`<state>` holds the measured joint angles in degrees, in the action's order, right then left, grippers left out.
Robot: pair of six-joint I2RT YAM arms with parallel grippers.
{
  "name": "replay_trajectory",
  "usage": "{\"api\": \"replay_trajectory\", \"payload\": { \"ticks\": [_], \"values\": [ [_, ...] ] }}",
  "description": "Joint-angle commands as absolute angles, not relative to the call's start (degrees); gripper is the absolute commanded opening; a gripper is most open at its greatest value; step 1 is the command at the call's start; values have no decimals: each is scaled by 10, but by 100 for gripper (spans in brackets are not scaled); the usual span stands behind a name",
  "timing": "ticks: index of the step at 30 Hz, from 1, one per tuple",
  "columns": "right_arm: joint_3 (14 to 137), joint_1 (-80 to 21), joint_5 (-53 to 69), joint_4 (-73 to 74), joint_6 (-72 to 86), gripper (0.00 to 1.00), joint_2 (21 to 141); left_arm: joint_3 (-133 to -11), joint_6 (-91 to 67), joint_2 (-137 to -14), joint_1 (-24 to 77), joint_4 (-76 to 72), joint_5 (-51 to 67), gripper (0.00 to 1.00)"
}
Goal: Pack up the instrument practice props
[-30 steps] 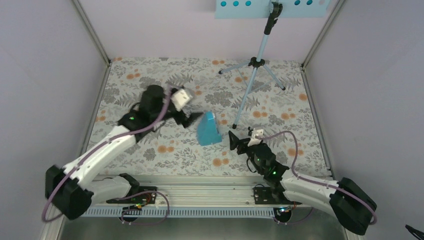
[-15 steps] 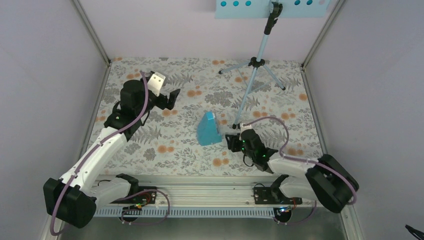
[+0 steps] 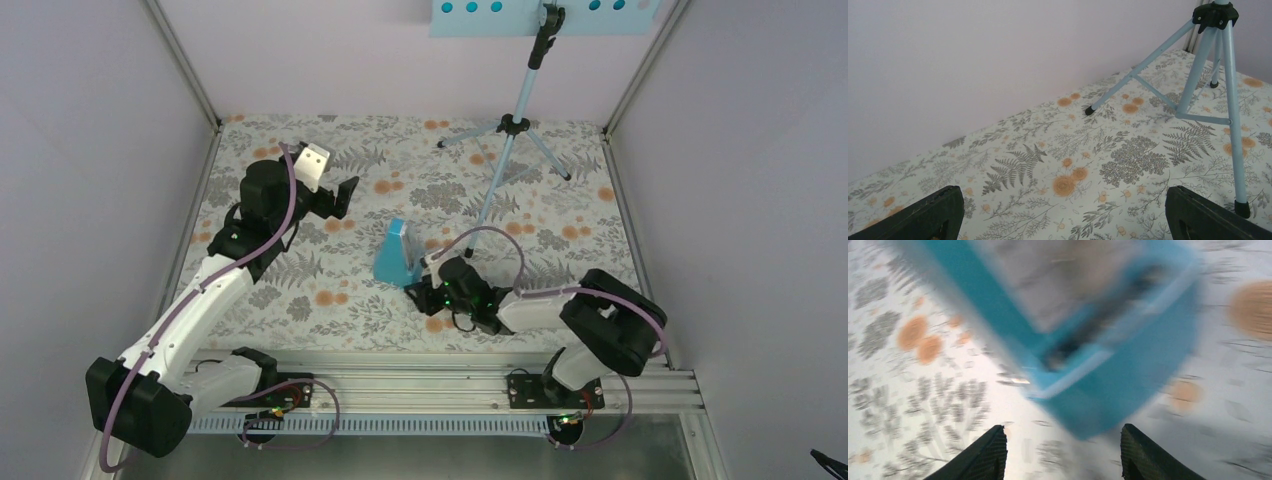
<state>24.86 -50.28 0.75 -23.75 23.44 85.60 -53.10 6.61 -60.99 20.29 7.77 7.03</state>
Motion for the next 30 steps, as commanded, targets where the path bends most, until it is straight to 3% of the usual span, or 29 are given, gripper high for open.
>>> {"api": "replay_trajectory", "payload": {
  "ticks": [1, 5, 9, 15, 19, 23, 30],
  "values": [
    [293, -568, 32, -294, 226, 54, 903, -526, 64, -603, 203, 68, 60, 100],
    [314, -609, 8, -318, 222, 54, 926, -524, 66, -602, 204, 68, 53, 100],
    [268, -610, -45, -326, 207, 59, 865, -524, 65, -600, 204, 68, 53, 100],
    [179, -549, -55, -299, 188, 69, 752, -524, 63, -592, 206, 67, 56, 100],
    [181, -538, -44, -288, 142, 70, 749, -520, 59, -585, 206, 64, 37, 100],
    [210, -542, -54, -302, 121, 70, 809, -519, 58, -585, 207, 64, 30, 100],
    [286, -545, -105, -342, 97, 52, 931, -519, 59, -585, 209, 63, 26, 100]
  ]
}}
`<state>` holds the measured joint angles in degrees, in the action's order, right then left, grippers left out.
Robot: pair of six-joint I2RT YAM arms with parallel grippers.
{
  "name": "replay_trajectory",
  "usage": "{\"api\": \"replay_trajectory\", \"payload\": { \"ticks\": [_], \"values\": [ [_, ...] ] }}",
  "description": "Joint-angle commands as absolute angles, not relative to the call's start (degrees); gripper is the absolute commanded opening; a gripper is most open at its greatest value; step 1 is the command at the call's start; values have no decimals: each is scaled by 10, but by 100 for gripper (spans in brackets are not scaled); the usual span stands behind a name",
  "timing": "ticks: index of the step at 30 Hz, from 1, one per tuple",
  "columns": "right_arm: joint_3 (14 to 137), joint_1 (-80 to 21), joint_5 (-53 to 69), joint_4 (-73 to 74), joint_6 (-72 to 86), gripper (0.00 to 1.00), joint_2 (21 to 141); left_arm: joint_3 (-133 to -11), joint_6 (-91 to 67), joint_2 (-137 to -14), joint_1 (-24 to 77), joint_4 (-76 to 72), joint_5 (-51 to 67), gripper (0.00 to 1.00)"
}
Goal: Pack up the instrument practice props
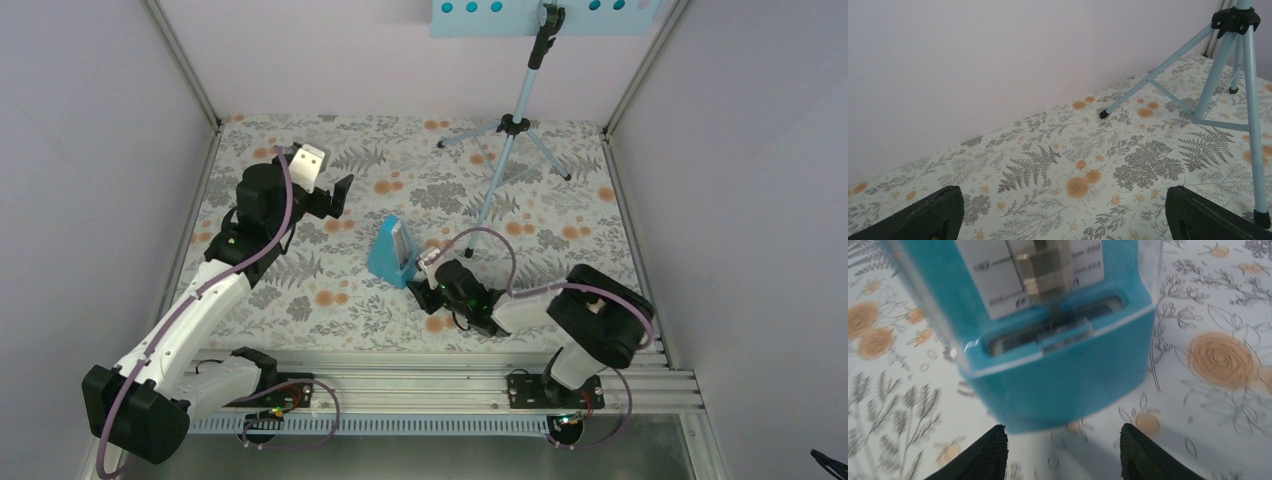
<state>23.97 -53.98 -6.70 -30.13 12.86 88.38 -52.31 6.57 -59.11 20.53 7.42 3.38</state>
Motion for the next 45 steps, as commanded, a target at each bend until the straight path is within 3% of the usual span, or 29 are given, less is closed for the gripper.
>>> {"api": "replay_trajectory", "payload": {
  "ticks": [1, 7, 12, 19, 31, 35, 38, 45],
  "values": [
    [304, -548, -107, -346, 95, 51, 945, -519, 59, -585, 210, 63, 26, 100],
    [393, -554, -132, -350, 128, 50, 1041, -521, 59, -586, 211, 65, 24, 100],
    [478, -554, -170, -326, 167, 58, 1111, -523, 58, -587, 211, 68, 18, 100],
    [615, -538, -234, -252, 218, 56, 1209, -519, 56, -575, 212, 65, -4, 100],
    [880, -499, -199, -122, 244, 57, 1350, -517, 51, -574, 211, 62, -7, 100],
    [848, -500, -153, -145, 230, 62, 1312, -512, 50, -565, 211, 57, -25, 100],
    [777, -500, -95, -178, 190, 73, 1228, -503, 44, -549, 211, 48, -60, 100],
    [533, -485, -69, -135, 161, 90, 885, -482, 39, -520, 212, 27, -108, 100]
  ]
}}
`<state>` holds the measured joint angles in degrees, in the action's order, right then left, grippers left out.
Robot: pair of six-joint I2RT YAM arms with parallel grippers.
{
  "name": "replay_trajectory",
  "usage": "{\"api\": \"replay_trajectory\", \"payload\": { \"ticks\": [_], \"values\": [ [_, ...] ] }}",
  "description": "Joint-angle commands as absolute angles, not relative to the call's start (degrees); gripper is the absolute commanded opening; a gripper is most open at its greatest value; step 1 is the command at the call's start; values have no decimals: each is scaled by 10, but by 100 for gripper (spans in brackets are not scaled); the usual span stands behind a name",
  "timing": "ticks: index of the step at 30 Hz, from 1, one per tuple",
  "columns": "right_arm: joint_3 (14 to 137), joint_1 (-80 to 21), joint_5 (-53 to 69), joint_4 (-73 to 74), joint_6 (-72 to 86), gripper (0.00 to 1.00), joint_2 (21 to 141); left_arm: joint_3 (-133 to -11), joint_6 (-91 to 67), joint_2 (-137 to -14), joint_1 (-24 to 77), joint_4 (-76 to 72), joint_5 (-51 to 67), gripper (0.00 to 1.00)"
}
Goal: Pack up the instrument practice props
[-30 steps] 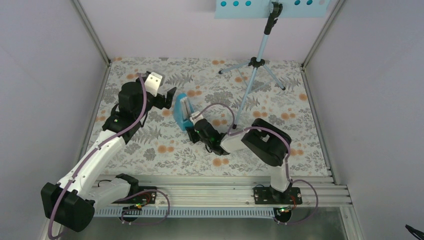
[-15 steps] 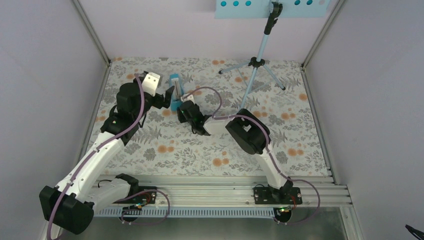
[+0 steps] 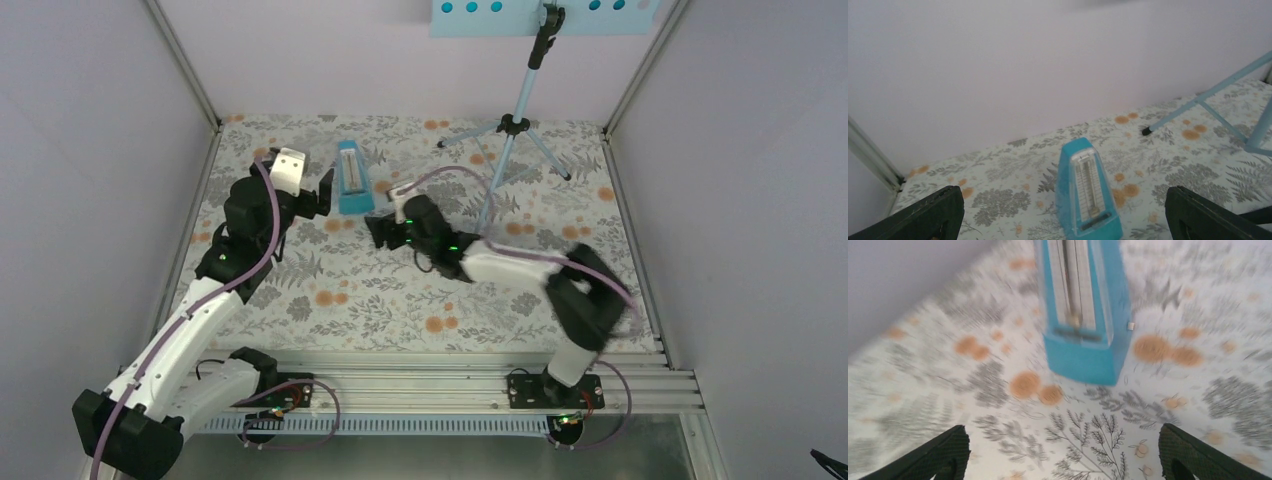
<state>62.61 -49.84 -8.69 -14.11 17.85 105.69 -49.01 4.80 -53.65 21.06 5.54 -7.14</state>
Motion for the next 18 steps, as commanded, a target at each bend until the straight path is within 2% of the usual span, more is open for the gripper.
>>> {"api": "replay_trajectory", "payload": {
  "ticks": [1, 4, 7, 13, 18],
  "values": [
    [509, -471, -74, -117, 167, 90, 846, -481, 39, -519, 213, 27, -109, 100],
    [478, -404, -69, -53, 175, 95, 745, -480, 38, -519, 216, 26, -108, 100],
    [492, -308, -69, 5, 169, 97, 699, -477, 42, -521, 218, 24, -110, 100],
    [587, -102, 47, 30, 151, 99, 725, -477, 44, -522, 219, 25, -118, 100],
    [661, -24, 178, -30, 148, 99, 775, -481, 40, -530, 221, 29, -112, 100]
  ]
}}
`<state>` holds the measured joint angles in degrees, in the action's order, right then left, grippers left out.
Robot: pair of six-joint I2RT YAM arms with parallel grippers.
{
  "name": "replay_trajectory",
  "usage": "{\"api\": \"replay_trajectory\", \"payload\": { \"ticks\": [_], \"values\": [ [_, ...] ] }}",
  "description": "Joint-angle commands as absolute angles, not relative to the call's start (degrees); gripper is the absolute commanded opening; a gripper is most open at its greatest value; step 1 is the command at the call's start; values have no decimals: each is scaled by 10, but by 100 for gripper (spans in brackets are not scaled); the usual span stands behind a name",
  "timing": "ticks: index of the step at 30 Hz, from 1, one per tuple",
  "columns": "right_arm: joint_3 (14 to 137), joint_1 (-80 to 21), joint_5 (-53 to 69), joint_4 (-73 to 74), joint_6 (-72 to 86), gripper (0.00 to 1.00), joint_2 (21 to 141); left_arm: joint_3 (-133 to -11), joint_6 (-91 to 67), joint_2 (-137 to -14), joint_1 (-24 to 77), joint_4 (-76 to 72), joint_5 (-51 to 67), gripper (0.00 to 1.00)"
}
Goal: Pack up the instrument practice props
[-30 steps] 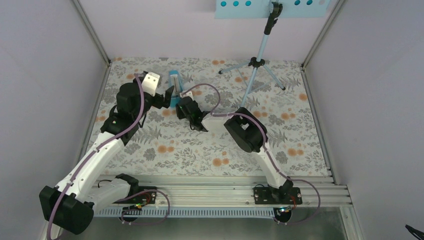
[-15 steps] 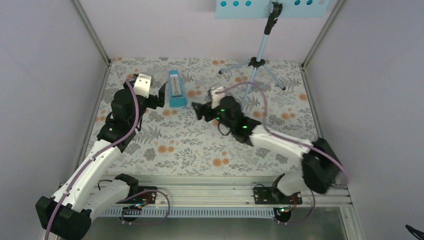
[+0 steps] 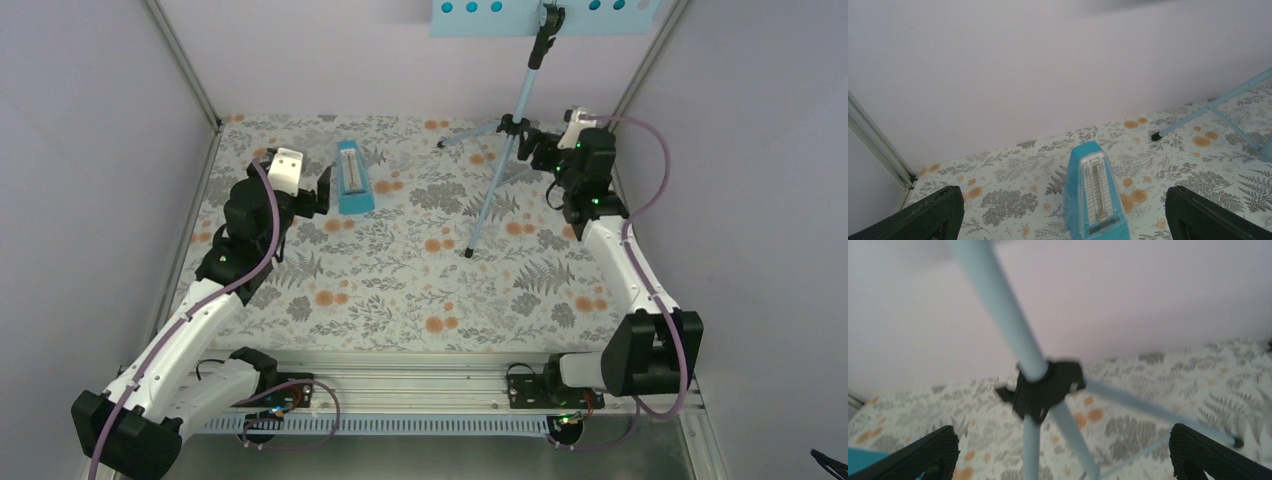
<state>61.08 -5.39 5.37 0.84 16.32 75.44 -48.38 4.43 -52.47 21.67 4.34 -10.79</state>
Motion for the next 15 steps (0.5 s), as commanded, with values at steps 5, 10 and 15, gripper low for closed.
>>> {"api": "replay_trajectory", "payload": {
  "ticks": [5, 10, 15],
  "values": [
    [720, -16, 260, -64, 98, 98, 819, -482, 38, -533, 227, 30, -103, 100],
    [758, -16, 292, -93, 61, 96, 854, -484, 38, -534, 233, 31, -102, 100],
    [791, -16, 248, -118, 38, 92, 887, -484, 39, -533, 238, 32, -104, 100]
  ]
}}
